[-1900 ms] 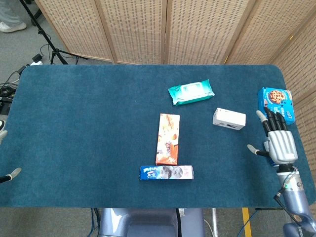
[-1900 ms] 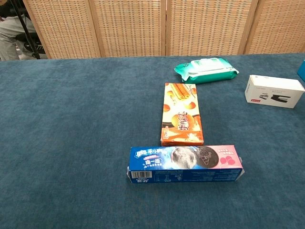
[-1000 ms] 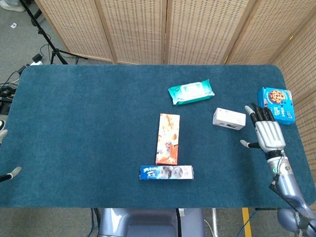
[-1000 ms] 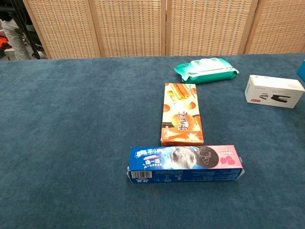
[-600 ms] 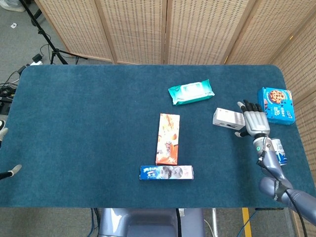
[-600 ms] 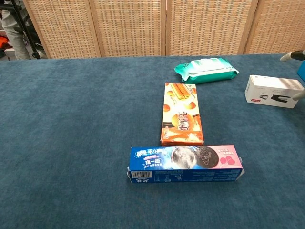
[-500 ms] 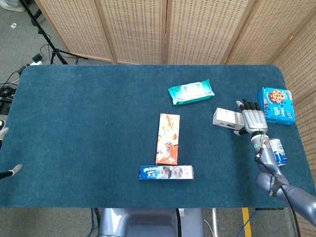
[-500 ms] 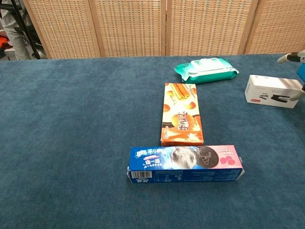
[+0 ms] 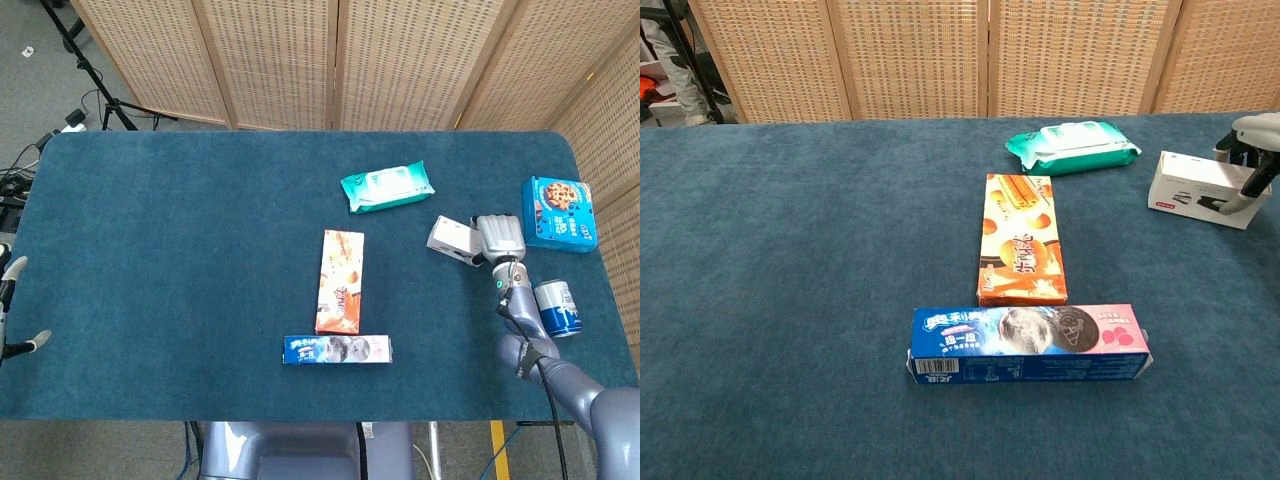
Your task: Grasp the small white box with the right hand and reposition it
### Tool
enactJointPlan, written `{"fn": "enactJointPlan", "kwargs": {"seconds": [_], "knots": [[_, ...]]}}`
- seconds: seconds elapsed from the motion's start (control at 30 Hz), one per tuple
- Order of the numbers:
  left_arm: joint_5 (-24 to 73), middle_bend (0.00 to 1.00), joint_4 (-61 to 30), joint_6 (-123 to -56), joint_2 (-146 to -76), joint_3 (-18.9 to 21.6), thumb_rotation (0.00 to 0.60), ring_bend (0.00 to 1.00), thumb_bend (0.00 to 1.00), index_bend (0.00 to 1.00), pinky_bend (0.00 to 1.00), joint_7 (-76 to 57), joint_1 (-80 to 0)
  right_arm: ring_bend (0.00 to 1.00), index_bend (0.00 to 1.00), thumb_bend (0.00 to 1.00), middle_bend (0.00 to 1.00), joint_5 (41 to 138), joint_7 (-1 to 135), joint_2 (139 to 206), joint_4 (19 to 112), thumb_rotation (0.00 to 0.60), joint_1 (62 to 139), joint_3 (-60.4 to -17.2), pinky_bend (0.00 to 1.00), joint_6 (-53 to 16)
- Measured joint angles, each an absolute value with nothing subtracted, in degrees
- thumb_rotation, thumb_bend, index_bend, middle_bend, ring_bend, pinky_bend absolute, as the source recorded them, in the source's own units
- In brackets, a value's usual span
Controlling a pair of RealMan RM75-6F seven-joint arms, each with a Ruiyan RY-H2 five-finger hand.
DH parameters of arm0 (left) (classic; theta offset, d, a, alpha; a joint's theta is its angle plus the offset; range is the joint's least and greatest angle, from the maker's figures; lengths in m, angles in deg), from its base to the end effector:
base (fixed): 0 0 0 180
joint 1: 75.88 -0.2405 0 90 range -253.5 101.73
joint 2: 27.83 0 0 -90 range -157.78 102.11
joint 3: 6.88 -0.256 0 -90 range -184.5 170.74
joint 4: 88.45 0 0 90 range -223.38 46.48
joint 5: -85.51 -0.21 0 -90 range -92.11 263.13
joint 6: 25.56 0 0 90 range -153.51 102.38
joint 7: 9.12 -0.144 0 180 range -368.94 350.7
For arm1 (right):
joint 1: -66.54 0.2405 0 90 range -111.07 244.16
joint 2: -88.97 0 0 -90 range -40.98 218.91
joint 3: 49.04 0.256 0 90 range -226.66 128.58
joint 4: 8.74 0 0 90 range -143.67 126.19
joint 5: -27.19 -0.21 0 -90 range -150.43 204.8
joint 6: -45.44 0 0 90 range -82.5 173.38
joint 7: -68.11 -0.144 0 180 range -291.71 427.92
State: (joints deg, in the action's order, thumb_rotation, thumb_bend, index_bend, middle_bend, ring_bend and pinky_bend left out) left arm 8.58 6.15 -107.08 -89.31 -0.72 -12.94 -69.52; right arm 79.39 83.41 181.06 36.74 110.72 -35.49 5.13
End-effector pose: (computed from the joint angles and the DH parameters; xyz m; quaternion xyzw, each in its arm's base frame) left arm -0.3202 0.1996 0.1787 -0.5645 -0.3969 -0.3517 0.6325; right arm -0.2885 -0.4415 0.0561 0.6494 -0.4030 0.2265 0.6038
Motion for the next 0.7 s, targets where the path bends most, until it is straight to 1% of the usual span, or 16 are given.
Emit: {"fn": "enactJointPlan", "kwargs": {"seconds": [0.1, 0.2, 0.43, 0.53, 0.57, 0.7], "knots": [[8.2, 0.00, 6.2, -107.1, -89.2, -0.9, 0.600, 0.00, 0.00, 0.00, 0.00, -12.8, -69.5, 0.44, 0.50, 0.46, 0.58, 82.8, 79.8, 180.4, 38.0, 0.600, 110.1, -35.5, 0.29, 2.4], [7.6, 0.00, 6.3, -107.5, -89.0, -1.1, 0.600, 0.00, 0.00, 0.00, 0.00, -12.3, -69.7, 0.44, 0.50, 0.48, 0.58, 87.7, 76.2, 177.9, 41.9, 0.600, 108.7, -36.1, 0.29, -2.1], [6.0, 0.00, 6.6, -108.4, -88.6, -1.7, 0.600, 0.00, 0.00, 0.00, 0.00, -11.3, -70.1, 0.44, 0.50, 0.50, 0.58, 100.2, 71.8, 167.1, 56.9, 0.600, 103.8, -39.5, 0.29, -13.6], [5.6, 0.00, 6.4, -108.6, -88.4, -1.8, 0.600, 0.00, 0.00, 0.00, 0.00, -10.7, -70.3, 0.44, 0.50, 0.50, 0.58, 105.7, 71.3, 162.2, 62.2, 0.600, 100.9, -42.4, 0.29, -18.3], [5.5, 0.00, 6.4, -108.7, -88.3, -1.9, 0.600, 0.00, 0.00, 0.00, 0.00, -10.5, -70.3, 0.44, 0.50, 0.50, 0.58, 107.6, 71.2, 160.9, 63.8, 0.600, 99.5, -44.0, 0.29, -20.0], [4.6, 0.00, 6.4, -109.4, -88.1, -2.2, 0.600, 0.00, 0.00, 0.00, 0.00, -10.3, -70.6, 0.44, 0.50, 0.50, 0.58, 112.5, 71.0, 158.5, 66.6, 0.600, 94.9, -49.5, 0.29, -23.2]]}}
